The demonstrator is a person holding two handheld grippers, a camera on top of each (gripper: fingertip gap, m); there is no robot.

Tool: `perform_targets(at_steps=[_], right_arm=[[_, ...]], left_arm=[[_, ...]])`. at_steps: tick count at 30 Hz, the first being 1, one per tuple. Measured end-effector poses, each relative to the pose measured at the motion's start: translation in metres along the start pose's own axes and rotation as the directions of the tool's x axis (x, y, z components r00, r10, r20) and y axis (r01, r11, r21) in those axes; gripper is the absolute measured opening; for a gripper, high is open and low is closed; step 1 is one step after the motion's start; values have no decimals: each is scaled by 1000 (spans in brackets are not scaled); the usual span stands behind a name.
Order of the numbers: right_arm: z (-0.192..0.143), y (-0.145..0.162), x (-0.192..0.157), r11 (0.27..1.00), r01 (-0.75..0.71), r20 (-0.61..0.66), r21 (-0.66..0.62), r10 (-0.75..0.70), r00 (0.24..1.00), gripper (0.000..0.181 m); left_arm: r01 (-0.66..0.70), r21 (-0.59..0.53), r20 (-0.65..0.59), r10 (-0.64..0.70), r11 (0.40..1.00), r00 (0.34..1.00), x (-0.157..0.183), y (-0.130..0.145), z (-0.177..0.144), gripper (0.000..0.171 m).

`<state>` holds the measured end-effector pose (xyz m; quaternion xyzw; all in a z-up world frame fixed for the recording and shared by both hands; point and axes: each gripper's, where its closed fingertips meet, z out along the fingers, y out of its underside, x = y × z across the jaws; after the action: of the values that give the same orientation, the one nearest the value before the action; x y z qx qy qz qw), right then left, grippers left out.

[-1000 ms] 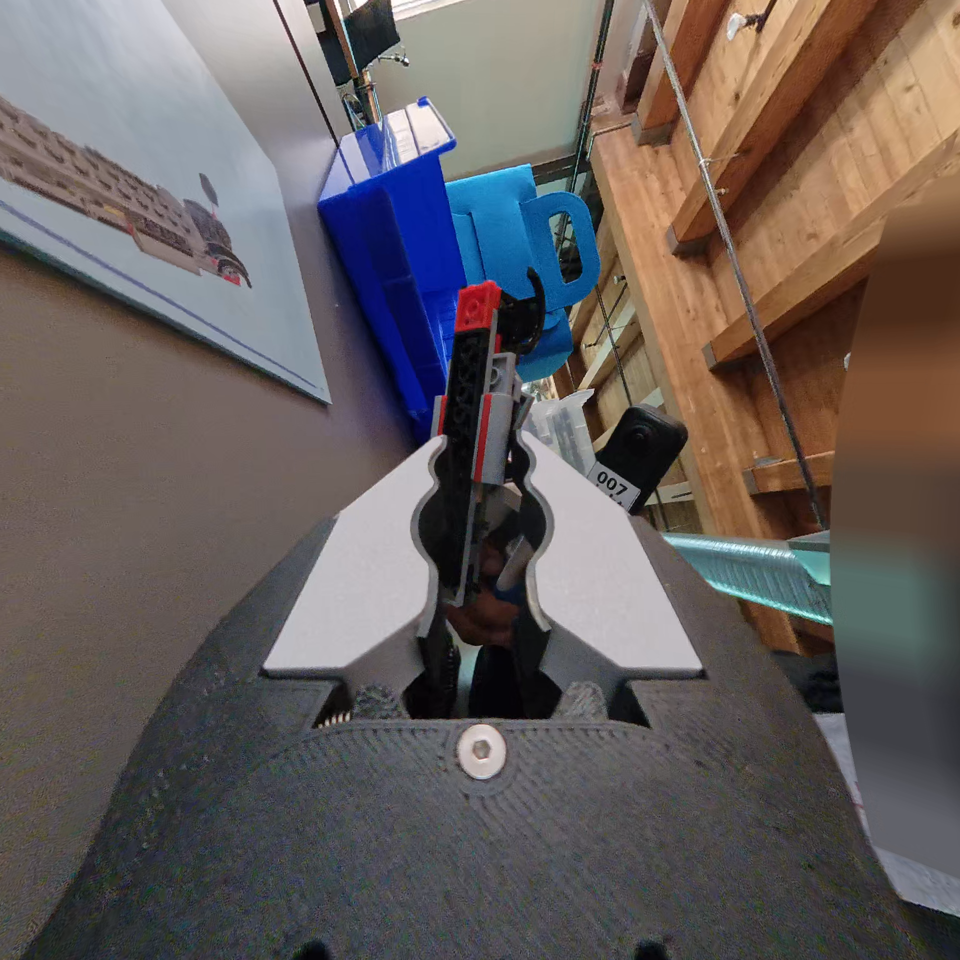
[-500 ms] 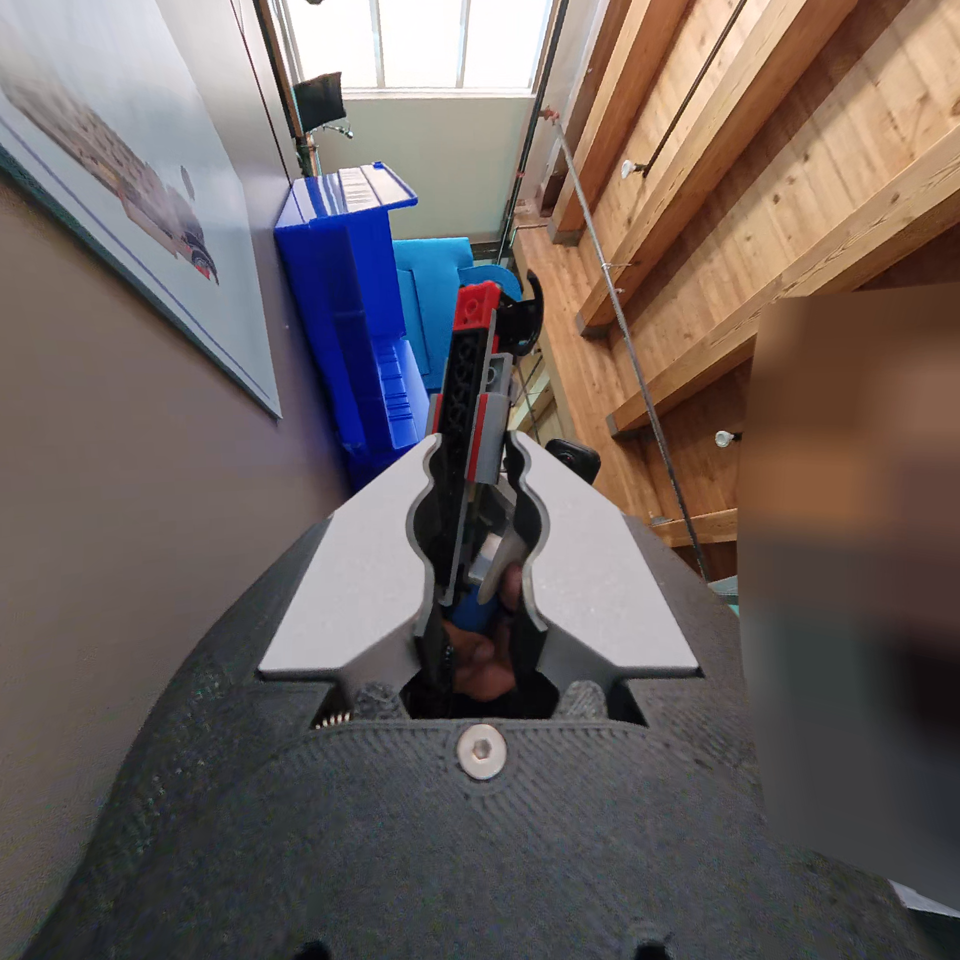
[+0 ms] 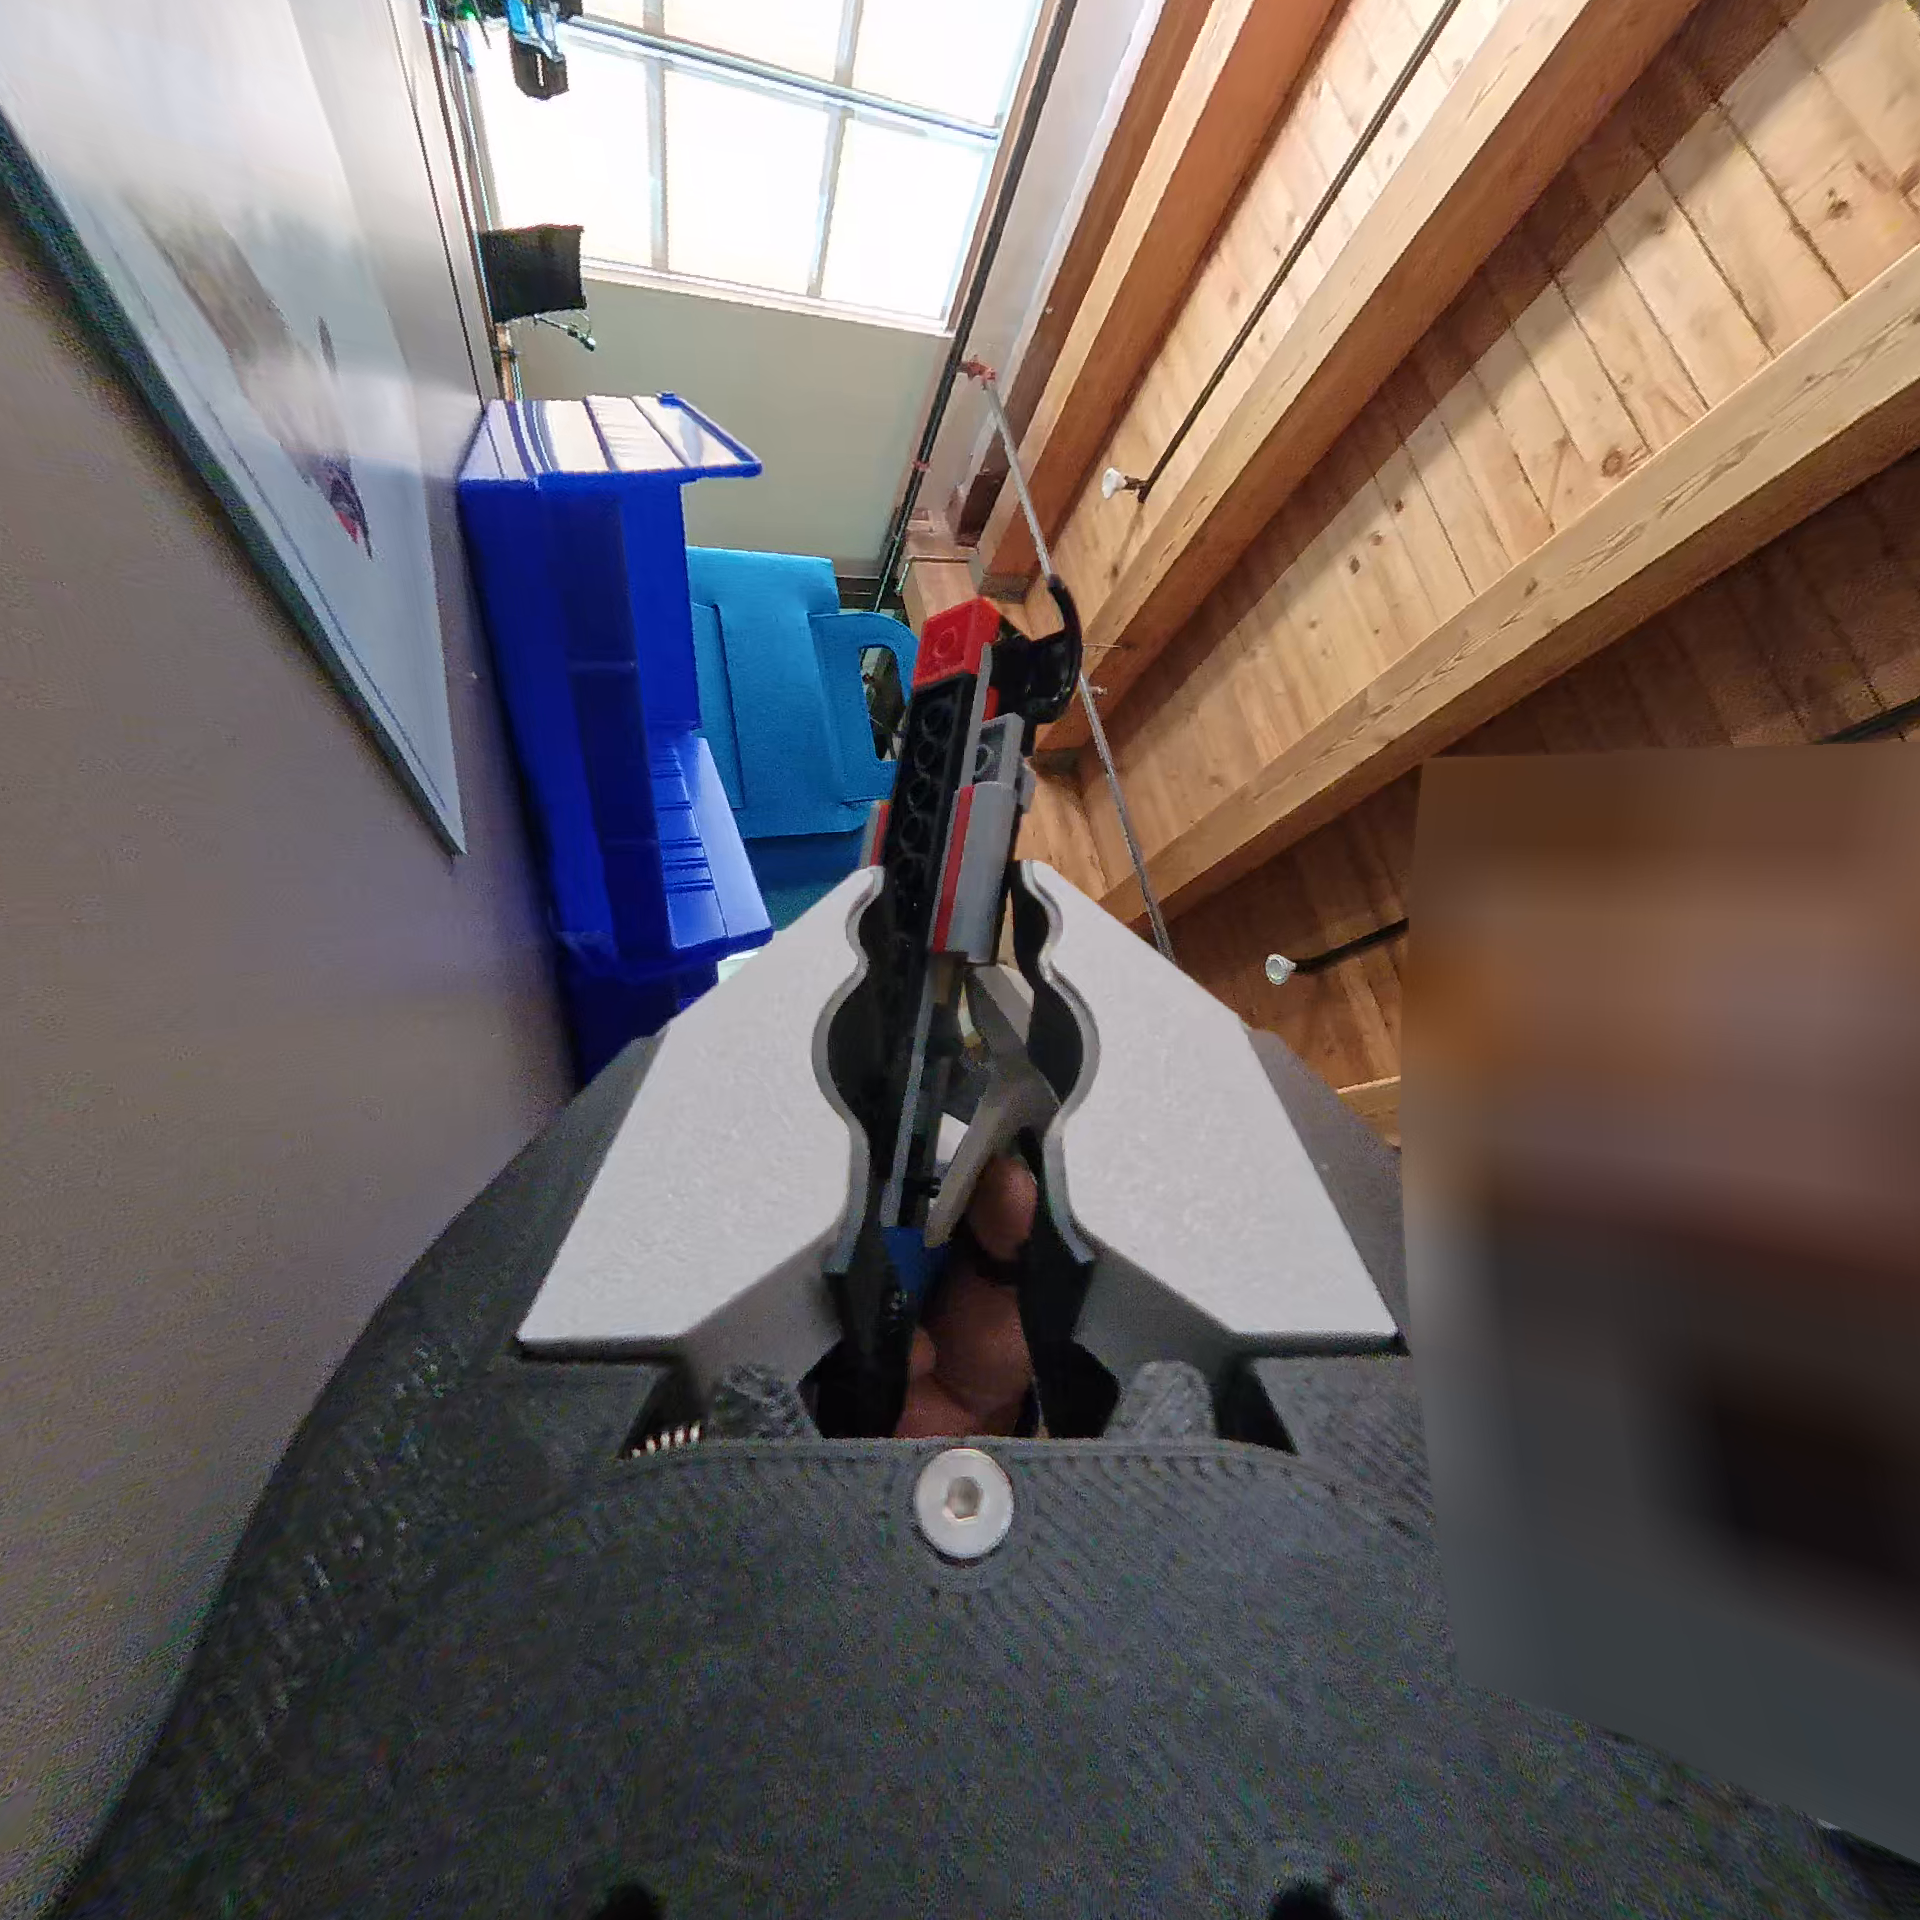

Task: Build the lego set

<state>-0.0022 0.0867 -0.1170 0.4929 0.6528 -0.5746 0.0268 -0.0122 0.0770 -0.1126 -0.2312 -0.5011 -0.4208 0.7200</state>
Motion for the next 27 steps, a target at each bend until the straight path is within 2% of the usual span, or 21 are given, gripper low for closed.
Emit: perform_targets(at_steps=[7, 11, 14, 18, 27], right_arm=[[-2, -2, 5, 1000, 29, -51, 11, -28, 998, 22], [-3, -3, 6, 998, 60, -73, 8, -59, 996, 19], [-2, -3, 4, 998, 67, -65, 6, -66, 996, 18], [-2, -3, 3, 997, 72, -65, 3, -72, 995, 18], [-4, -11, -7, 997, 73, 3, 17, -73, 997, 18]], left_arm=[[-61, -31, 14, 61, 998, 998, 0, 4, 4, 22], [-130, -90, 63, 135, 987, 989, -3, 9, 5, 22], [-162, -123, 104, 176, 979, 979, -8, 12, 5, 29], [-176, -115, 118, 189, 978, 975, -9, 11, 4, 21], [-230, -89, 96, 238, 969, 966, -3, 9, 4, 20]])
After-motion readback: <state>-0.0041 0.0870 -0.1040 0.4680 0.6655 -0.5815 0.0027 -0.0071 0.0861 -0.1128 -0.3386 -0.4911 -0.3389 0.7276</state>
